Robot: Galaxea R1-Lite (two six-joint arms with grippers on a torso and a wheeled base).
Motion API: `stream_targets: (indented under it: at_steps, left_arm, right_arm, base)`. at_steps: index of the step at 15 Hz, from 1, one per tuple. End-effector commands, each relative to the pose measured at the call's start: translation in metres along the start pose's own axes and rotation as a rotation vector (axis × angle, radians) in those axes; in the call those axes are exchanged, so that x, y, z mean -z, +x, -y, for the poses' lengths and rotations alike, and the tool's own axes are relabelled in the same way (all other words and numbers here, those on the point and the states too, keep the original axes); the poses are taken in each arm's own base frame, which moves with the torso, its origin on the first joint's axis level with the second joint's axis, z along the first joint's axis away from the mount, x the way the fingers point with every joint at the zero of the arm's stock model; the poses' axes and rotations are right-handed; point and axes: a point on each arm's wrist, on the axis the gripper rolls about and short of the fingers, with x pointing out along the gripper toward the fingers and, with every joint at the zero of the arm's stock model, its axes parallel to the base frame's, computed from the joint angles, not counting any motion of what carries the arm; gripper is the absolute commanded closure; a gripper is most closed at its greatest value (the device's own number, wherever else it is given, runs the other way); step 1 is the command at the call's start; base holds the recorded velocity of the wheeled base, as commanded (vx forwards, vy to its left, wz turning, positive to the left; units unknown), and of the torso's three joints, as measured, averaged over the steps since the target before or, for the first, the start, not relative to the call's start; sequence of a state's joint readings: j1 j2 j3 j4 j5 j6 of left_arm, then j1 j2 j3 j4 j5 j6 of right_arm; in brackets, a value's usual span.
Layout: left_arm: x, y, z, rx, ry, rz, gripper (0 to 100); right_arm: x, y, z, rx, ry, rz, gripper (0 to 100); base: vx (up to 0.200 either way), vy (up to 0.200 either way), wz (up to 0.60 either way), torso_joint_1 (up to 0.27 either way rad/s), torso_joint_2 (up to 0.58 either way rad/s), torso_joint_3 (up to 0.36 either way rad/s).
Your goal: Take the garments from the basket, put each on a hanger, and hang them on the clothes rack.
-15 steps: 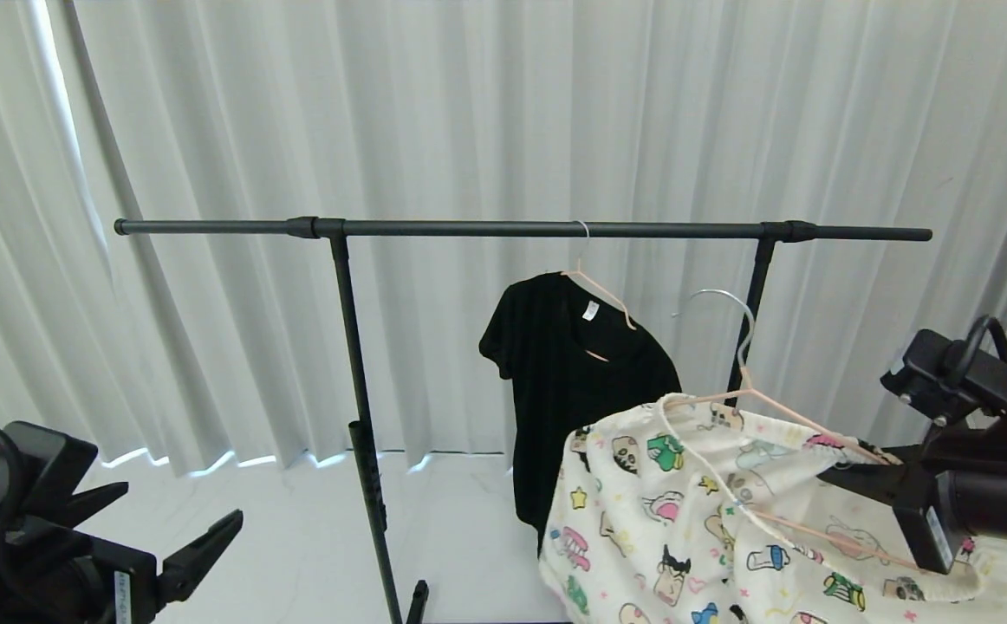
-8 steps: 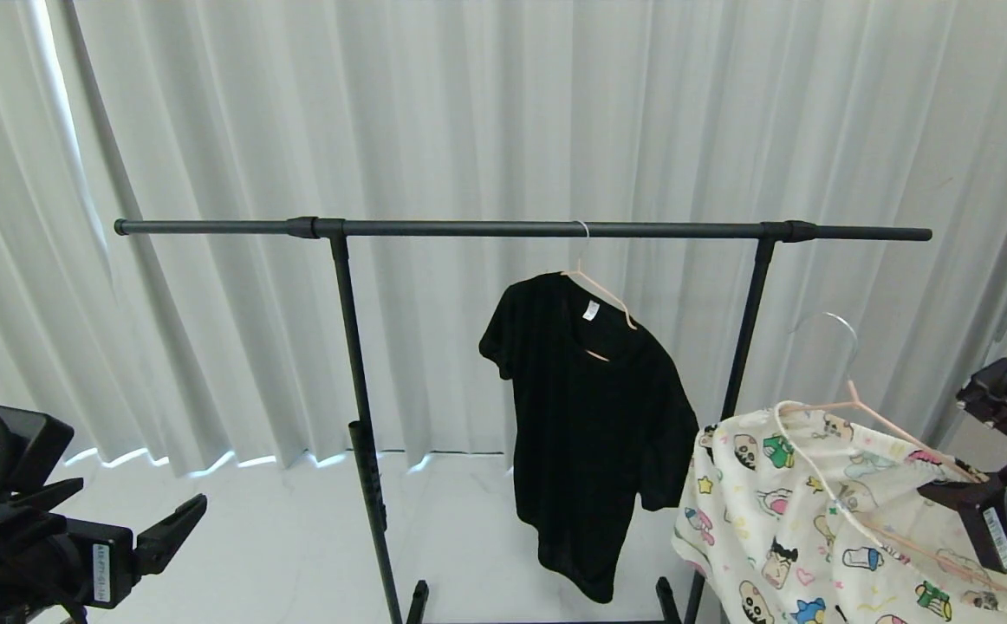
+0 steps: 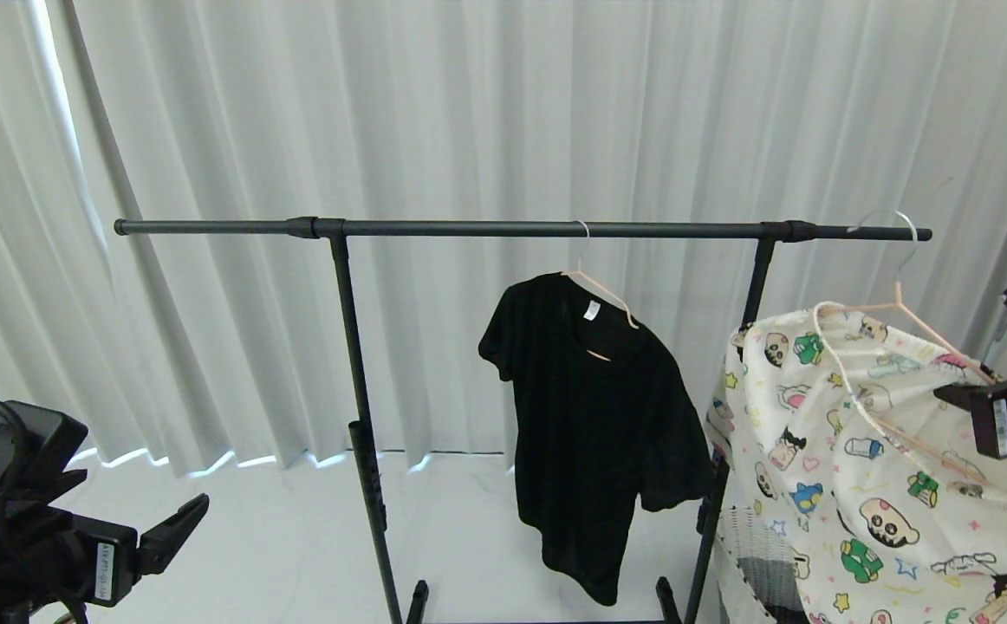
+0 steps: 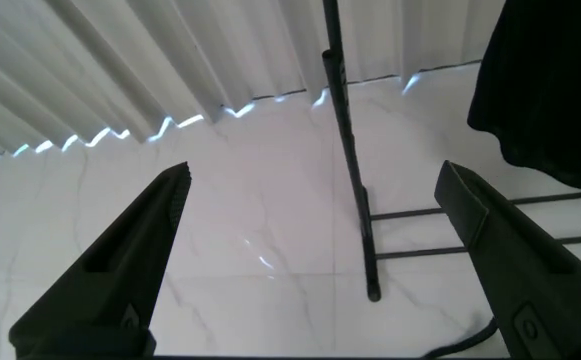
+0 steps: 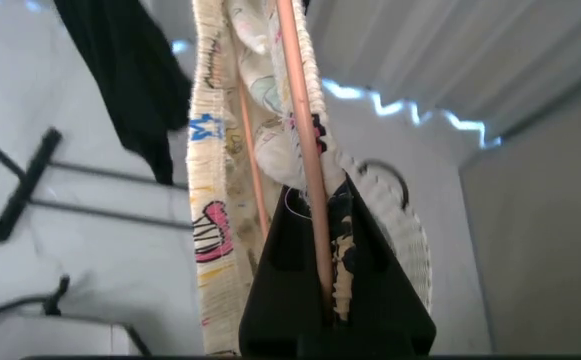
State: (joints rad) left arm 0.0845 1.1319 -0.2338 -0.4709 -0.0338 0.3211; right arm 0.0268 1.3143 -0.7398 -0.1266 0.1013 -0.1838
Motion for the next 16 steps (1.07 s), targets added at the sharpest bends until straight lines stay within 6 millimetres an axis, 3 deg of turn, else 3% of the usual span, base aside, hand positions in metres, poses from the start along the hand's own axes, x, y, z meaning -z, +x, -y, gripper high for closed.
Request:
stream_targets:
  at_steps: [1, 6, 14, 16]
  left_arm:
    - [-0.001, -0.001, 0.001, 0.006, 0.002, 0.006, 0]
    - [-0.003, -0.002, 0.008, 0.058, 0.028, 0.027, 0]
    - [-0.003, -0.002, 0.011, 0.070, 0.034, 0.029, 0]
    - [-0.004, -0.002, 0.010, 0.069, 0.035, 0.031, 0]
  right_arm:
    - [-0.025, 0.020, 0.003, -0.017, -0.007, 0.033, 100]
    - [-0.042, 0.031, -0.005, -0.052, -0.034, 0.061, 100]
    - [-0.033, 0.039, -0.014, -0.091, -0.045, 0.000, 100]
    - [-0.030, 0.043, -0.015, -0.094, -0.044, -0.018, 100]
  base:
    - [0.200, 0.000, 0.00, 0.002, 0.00, 0.002]
    - [0.200, 0.000, 0.00, 0.000, 0.00, 0.000]
    - [0.200, 0.000, 0.00, 0.004, 0.00, 0.004]
    - [0.000, 0.000, 0.00, 0.000, 0.00, 0.000]
